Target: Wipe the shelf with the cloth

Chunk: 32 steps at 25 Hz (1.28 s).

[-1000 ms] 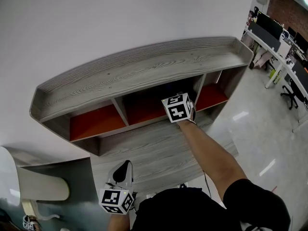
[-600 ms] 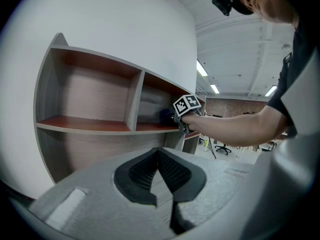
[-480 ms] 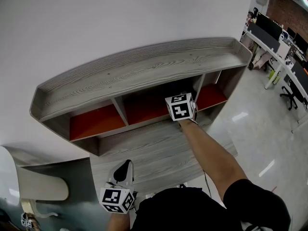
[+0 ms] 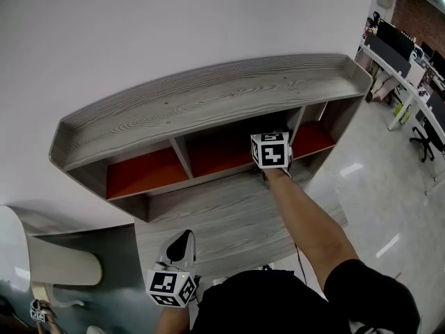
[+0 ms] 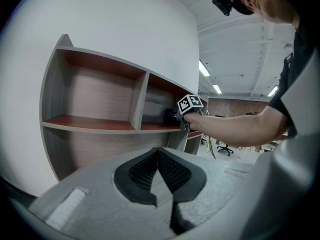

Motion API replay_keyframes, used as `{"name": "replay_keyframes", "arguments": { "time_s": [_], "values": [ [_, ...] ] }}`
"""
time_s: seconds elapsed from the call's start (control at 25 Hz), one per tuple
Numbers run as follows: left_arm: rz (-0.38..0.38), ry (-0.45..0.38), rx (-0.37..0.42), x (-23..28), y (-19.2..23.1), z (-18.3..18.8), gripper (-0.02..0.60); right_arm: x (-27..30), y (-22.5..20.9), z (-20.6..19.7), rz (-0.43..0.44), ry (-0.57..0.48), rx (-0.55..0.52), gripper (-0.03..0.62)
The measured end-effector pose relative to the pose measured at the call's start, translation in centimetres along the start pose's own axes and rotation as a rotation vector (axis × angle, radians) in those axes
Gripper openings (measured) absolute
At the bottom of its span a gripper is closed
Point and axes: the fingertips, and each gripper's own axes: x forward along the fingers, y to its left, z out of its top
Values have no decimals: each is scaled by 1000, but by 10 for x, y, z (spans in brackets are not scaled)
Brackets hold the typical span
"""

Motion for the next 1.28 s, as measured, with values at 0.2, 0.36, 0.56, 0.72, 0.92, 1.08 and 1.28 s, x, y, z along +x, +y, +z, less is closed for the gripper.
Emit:
{"name": "replay_keyframes", "arguments": {
  "time_s": [0.2,0.36,0.56,0.72,0.92,1.08,1.28],
  "values": [
    [6,1,-2,-1,3,0,9,-6,7,7,34,-38,64,158],
    [7,2,-2,-1,4,1,10,-22,36,26,118,-89,97,158],
    [9,0,-3,0,3,1,9,-54,108,56,346,-165,73,158],
    [22,4,-9,-3,6,-2,10,-79,157,80,473,-222,0,158],
    [32,6,-15,-7,6,-4,10,-94,191,96,525,-262,-81,158],
    [27,7,-15,-9,2,-6,10,-96,198,101,509,-280,-122,158],
    [36,10,-22,-13,3,-8,11,-101,201,103,479,-305,-191,158]
  ]
}}
